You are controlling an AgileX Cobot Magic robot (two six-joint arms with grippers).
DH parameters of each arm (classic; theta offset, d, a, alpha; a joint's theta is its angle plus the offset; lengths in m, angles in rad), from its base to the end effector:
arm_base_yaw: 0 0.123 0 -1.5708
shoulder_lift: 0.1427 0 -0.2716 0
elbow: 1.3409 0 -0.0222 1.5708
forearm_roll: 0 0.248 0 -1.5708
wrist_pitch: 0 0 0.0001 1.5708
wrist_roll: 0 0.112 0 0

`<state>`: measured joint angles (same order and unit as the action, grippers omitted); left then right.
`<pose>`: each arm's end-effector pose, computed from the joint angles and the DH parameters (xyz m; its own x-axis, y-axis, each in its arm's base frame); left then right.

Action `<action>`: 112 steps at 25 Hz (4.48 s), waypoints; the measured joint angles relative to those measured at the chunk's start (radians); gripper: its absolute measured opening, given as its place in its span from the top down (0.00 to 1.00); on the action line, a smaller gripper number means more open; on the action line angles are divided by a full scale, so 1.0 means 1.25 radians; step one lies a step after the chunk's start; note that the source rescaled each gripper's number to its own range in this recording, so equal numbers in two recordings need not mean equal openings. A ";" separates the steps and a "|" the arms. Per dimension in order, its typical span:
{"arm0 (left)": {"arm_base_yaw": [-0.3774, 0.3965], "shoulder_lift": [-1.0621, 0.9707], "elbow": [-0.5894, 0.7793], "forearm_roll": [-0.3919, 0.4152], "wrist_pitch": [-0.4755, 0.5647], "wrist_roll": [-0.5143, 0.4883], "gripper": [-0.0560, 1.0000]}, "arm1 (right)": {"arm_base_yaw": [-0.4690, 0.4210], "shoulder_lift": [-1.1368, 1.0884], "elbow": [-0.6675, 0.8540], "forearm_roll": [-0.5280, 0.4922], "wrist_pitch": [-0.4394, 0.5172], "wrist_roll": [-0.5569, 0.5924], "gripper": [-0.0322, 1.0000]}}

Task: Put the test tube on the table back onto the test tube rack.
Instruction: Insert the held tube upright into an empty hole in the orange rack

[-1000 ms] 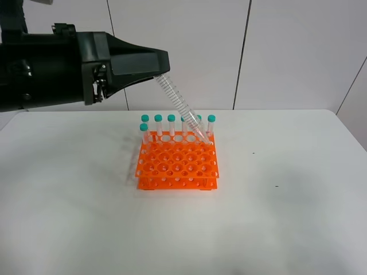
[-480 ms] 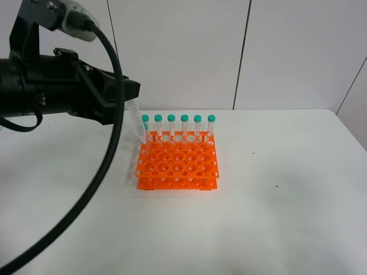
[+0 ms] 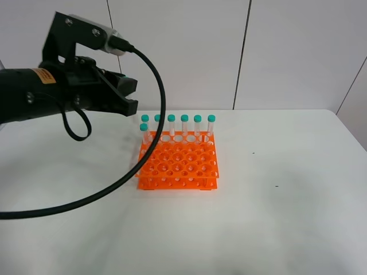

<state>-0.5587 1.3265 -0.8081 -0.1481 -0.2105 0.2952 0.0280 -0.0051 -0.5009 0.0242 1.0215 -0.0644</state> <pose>0.2699 -0.1647 0.2849 -0.1098 0.2452 -0.9632 0.5267 0.8362 0.1528 0.0259 0.0030 0.2707 -0.4121 -0.0633 -0.9090 -0.0682 0.9969 -0.0385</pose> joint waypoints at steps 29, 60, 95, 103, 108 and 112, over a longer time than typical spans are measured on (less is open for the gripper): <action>0.046 0.357 -0.159 0.018 -0.161 -0.015 0.95 | 0.000 0.000 0.000 0.000 0.000 0.000 0.02; 0.046 0.524 -0.167 0.041 -0.262 -0.055 0.95 | 0.000 -0.001 0.000 0.000 0.000 0.000 0.02; 0.046 0.532 -0.168 0.042 -0.257 -0.081 0.95 | 0.000 -0.001 0.000 0.000 0.000 0.000 0.02; 0.046 0.532 -0.168 0.042 -0.240 -0.081 0.95 | 0.000 -0.001 0.000 0.000 0.000 0.000 0.02; 0.046 0.532 -0.160 0.042 -0.241 -0.081 0.95 | 0.000 -0.001 0.000 0.000 0.000 0.000 0.02; 0.046 0.532 -0.159 0.042 -0.247 -0.081 0.95 | 0.000 -0.001 0.000 0.000 0.000 0.000 0.02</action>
<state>-0.5010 1.9918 -1.0063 -0.0958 -0.5194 0.1940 0.0280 -0.0062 -0.5009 0.0242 1.0215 -0.0644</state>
